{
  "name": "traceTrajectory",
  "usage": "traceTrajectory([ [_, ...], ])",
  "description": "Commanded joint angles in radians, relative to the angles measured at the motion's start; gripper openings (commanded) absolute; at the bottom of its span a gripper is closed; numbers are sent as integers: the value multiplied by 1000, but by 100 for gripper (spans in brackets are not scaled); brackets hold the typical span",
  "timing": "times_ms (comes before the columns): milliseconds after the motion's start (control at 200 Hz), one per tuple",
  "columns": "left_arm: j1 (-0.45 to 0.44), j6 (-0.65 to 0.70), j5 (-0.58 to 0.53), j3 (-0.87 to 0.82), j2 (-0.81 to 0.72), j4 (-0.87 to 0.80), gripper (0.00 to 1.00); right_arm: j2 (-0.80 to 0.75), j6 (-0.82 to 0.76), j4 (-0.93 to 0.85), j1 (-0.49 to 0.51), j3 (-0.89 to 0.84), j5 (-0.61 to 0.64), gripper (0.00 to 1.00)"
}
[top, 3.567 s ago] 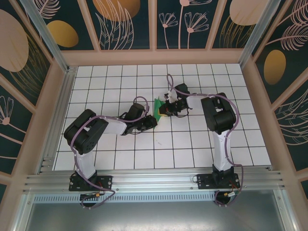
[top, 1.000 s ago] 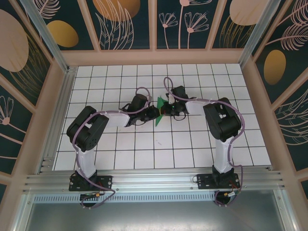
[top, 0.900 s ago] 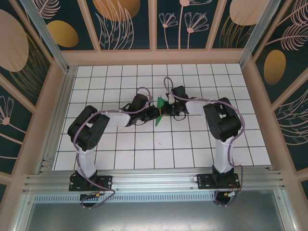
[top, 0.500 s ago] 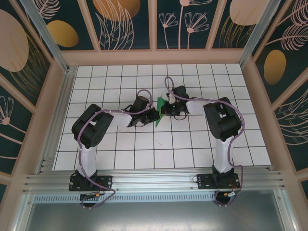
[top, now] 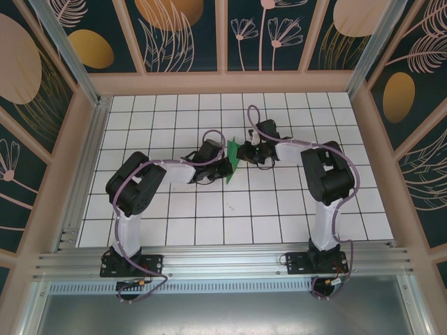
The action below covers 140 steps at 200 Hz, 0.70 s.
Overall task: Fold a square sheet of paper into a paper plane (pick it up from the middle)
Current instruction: Fold the wing for the fifth time at the center of the table.
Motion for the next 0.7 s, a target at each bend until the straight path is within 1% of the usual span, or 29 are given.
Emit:
traceTrajectory([
  [0,-8,32,-56,-13,50,-159,6,-128,28,-10,-4,-10,64,24],
  [175,-11,29,-53,-2,56,-162,5,-120,49,-18,27,-28,53,8],
  [285,-11,24,-54,1,55,-162,5,-76,55,-18,44,-15,32,2],
  [450,-12,8,-53,1,52,-161,5,-14,47,-15,62,6,-16,0],
  [696,-12,-28,-59,-4,41,-155,4,33,58,10,51,-13,-31,0],
])
